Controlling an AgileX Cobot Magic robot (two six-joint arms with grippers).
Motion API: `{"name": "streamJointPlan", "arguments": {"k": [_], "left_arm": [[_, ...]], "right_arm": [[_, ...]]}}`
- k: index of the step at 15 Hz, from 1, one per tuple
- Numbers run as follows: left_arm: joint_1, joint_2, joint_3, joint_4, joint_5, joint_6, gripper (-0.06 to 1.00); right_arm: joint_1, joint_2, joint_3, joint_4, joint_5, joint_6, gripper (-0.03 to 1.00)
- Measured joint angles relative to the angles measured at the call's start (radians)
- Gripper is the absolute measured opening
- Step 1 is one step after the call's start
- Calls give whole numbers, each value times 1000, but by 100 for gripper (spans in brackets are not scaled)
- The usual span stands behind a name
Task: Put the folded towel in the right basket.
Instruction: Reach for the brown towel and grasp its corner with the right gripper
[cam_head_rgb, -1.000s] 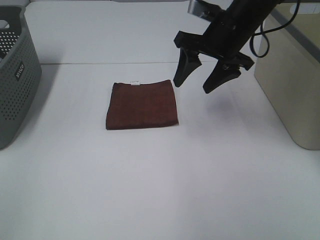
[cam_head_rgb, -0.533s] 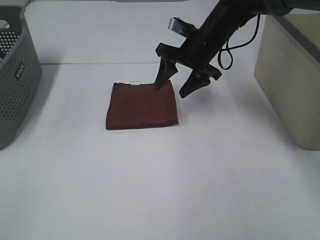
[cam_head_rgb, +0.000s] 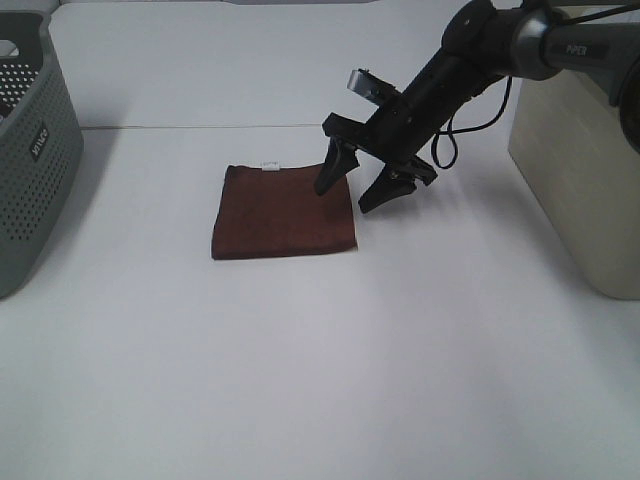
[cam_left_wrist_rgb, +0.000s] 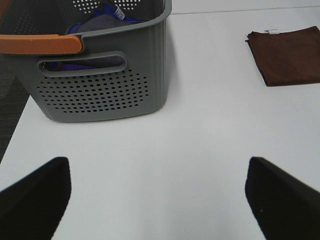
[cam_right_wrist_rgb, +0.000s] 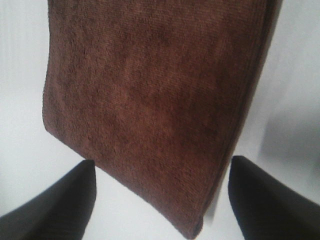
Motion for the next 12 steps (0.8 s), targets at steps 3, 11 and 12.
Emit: {"name": "streamJointPlan", "arguments": {"k": [3,11,12], "left_arm": [[0,0,0,0,0,0,88],[0,0,0,0,0,0,88],[0,0,0,0,0,0,88]], "right_arm": [[0,21,0,11,-62,-23,72],[1,23,-3,-27,-128,-33,77],[1,25,-3,-27,-128,-33,77]]}}
